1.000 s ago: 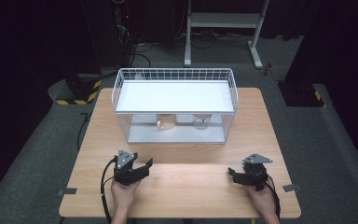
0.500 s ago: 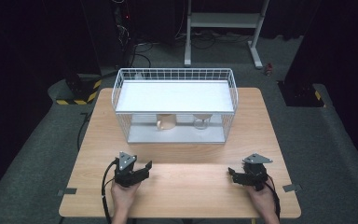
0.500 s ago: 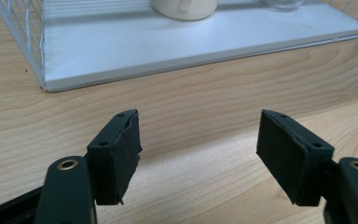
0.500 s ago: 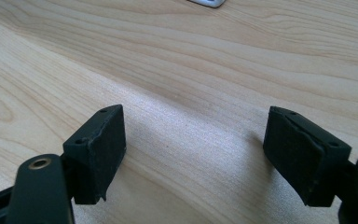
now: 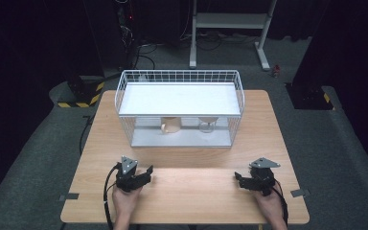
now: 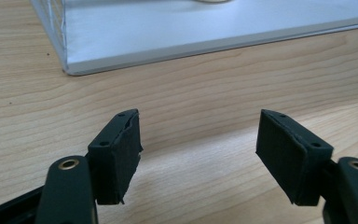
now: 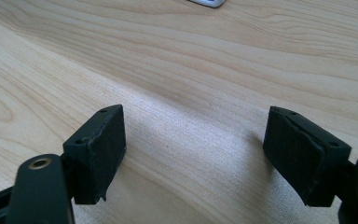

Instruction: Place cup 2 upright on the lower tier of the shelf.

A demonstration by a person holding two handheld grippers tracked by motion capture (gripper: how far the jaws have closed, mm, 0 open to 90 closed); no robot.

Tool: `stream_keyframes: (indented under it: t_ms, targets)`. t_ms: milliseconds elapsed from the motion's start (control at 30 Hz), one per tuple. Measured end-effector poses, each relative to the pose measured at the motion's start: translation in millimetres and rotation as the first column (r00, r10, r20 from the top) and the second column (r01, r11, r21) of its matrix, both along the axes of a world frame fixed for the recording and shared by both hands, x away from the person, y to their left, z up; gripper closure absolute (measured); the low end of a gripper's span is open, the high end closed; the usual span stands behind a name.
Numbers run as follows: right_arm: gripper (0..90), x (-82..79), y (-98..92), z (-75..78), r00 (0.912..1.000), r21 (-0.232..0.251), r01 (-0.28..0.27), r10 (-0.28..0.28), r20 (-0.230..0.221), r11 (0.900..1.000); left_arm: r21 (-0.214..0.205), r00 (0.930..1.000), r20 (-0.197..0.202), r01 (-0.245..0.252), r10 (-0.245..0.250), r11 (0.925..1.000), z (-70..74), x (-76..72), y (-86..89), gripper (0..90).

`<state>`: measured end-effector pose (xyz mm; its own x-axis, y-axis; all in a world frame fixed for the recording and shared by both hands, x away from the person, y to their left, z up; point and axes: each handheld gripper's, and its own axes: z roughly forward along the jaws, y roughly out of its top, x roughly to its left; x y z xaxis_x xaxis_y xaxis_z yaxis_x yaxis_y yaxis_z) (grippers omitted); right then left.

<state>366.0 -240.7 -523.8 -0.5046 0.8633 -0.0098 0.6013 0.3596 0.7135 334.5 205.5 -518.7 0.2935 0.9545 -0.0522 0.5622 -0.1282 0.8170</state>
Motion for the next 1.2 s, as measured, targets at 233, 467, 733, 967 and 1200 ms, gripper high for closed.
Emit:
stream_keyframes:
  t_ms: [233, 467, 733, 967, 1200]
  targets:
    - [21.1, 0.0, 0.0, 0.0, 1.0, 0.0, 0.0, 0.0, 0.0, 1.0, 0.032, 0.9997, -0.014, -0.017, 0.018, 0.9993, -5.4, 4.3, 0.2, 31.1]
    - [21.1, 0.0, 0.0, 0.0, 1.0, 0.0, 0.0, 0.0, 0.0, 1.0, 0.037, 0.999, -0.031, -0.031, 0.032, 0.9988, -7.4, 8.5, 1.1, 31.4]
    - [21.1, 0.0, 0.0, 0.0, 1.0, 0.0, 0.0, 0.0, 0.0, 1.0, 0.088, 0.9951, -0.092, -0.028, 0.036, 0.9957, -9.2, 15.0, -4.9, 28.1]
    - [21.1, 0.0, 0.0, -0.1, 1.0, 0.0, 0.0, 0.0, 0.0, 1.0, 0.091, 0.9949, -0.095, -0.027, 0.036, 0.9955, -9.2, 15.4, -5.2, 26.9]
    - [21.1, 0.0, -0.1, 0.0, 1.0, 0.0, -0.001, 0.001, 0.0, 1.0, 0.084, 0.9946, -0.096, -0.03, 0.038, 0.996, -9.4, 15.5, -6.6, 25.5]
